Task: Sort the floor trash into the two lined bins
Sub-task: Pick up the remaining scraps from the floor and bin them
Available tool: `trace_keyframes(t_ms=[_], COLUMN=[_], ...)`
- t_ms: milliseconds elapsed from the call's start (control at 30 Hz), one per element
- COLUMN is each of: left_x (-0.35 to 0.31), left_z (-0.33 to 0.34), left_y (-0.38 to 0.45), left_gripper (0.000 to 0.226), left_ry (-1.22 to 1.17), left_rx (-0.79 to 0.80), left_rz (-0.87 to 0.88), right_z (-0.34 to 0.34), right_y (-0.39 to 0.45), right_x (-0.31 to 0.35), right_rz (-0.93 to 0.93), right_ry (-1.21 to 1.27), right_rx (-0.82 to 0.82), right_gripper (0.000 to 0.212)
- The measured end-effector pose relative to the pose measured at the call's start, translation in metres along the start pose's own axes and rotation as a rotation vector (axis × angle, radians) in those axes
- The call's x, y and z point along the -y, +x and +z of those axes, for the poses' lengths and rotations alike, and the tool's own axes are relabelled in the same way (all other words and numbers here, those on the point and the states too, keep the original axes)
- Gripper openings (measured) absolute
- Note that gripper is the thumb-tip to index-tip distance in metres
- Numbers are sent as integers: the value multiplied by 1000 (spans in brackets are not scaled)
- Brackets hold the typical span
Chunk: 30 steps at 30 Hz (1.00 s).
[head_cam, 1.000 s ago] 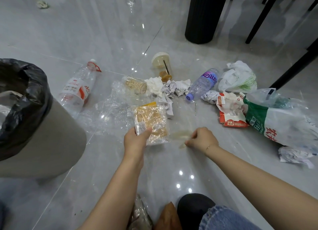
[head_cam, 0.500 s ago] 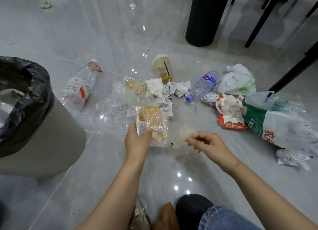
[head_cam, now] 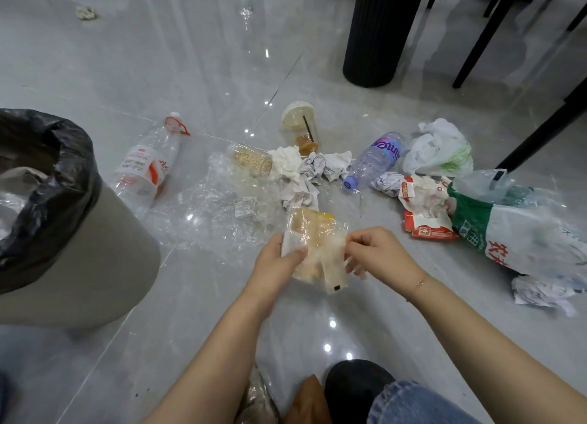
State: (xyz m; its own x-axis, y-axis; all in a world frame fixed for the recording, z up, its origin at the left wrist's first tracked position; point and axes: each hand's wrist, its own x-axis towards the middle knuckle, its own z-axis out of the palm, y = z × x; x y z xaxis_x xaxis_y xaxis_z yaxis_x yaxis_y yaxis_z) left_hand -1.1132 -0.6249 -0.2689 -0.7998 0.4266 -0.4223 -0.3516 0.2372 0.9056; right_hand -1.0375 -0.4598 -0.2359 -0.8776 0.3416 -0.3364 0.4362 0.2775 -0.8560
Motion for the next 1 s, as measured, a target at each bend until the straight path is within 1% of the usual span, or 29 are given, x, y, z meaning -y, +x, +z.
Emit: trace_keyframes(t_ms=[67,200,333,400,467,533,567,600,633,667,700,733,767,800,833,867,900,967,1000], left_x=[-2,-2,-1,-3,-1,2,2,2,1,2,1,0,0,0,1,2,1,0,1], left_z=[4,4,6,8,7,6,5,3,1,0,-1,0,0,1,1,2,3,5,7], left_y=[-3,-3,-1,-3,-2,-2,-2,-2,-2,-1,-1,-1,0,0,0,-2,-3,-6,-7], left_gripper=[18,24,45,52,50,35,24,23,28,25,22,25,28,30,31,31,31,26,24], left_ry=[1,-53,-47,-43,-48,-42,-47,-36,-35,-32,-42,-44,-49,-48,-48,-43,-36,-9,7], left_rx=[54,103,136,144,160,172,160,143,116,100,80,60,48,47,50,58,59,53,54], left_rz=[-27,-26,-4,-6,-9,-18,-16,0,14,28,39,41,42,48,56,66,70,71,58], right_z=[3,8,15,21,27,30,30,30,30,31,31,31,30,30,30,30,30,35,37], right_y=[4,6,5,1,-1,-1,-1,-2,-2,-4,-5,-7,-8,-8,-7,-6,-4,3,6], right_x=[-4,-6,-9,-9,-9,-8,-9,-11,-13,-15,-16,-17,-16,-18,-19,-18,-20,-21,-24], right_rz=[13,-45,-87,-107,-95,-73,-67,-62,-59,-42,-5,45,103,158,201,211,200,208,233], right_ry=[-35,-149,-218,-303,-402,-458,-435,-381,-278,-131,41,208,362,494,581,612,616,632,647], right_rx=[-69,-174,-278,-352,-397,-392,-387,-390,-408,-437,-459,-442,-376,-275,-176,-112,-93,-148,-169], right_gripper=[27,26,27,27,25,19,14,15,26,37,44,50,54,57,60,63,63,59,60])
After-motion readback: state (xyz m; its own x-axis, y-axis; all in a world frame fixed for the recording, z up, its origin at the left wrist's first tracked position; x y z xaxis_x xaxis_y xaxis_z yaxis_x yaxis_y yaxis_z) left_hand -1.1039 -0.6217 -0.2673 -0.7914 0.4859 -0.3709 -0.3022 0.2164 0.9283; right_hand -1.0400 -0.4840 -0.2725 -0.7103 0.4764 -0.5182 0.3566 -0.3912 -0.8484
